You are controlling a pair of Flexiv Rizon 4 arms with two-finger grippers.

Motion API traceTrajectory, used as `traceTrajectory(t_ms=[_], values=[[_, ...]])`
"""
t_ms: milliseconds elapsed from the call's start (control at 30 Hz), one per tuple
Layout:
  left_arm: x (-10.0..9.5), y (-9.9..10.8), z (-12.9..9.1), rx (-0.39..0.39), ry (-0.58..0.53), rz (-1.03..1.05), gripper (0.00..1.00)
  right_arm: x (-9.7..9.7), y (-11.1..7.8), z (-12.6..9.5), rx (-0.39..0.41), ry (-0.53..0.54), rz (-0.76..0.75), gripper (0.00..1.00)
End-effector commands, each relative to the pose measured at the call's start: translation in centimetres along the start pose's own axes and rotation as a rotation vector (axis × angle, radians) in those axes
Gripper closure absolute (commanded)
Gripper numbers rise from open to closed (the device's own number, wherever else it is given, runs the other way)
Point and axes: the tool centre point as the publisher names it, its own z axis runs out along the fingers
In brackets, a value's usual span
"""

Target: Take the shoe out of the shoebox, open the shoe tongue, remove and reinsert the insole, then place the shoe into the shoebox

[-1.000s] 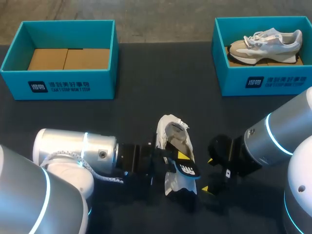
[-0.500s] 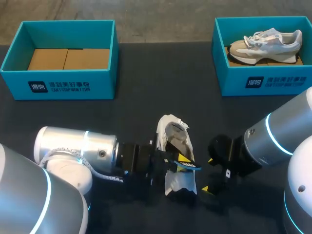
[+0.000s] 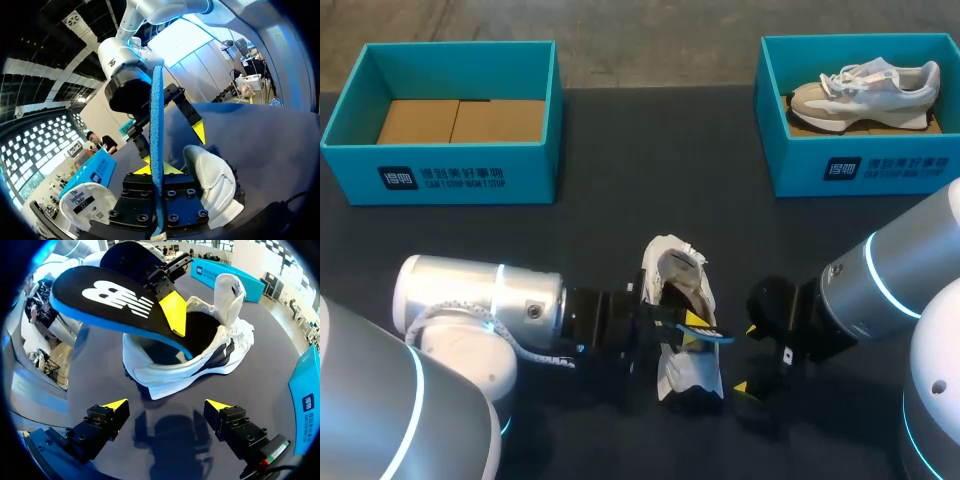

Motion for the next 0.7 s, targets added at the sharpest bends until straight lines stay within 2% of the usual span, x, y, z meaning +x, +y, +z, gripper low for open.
traceTrajectory(t_ms=[33,467,700], values=[[-0.1,0.6,0.5,-0.021,0.006,-0.011,1.00,0.2,0.0,0.0,-0.001,-0.003,0.001,0.00],[-0.3,2.6,0.1,-0.121,0.002,-0.022,1.00,0.2,0.0,0.0,-0.001,-0.003,0.001,0.00],[-0.2,2.7,0.0,-0.119,0.011,-0.020,1.00,0.2,0.0,0.0,-0.001,-0.003,0.001,0.00]])
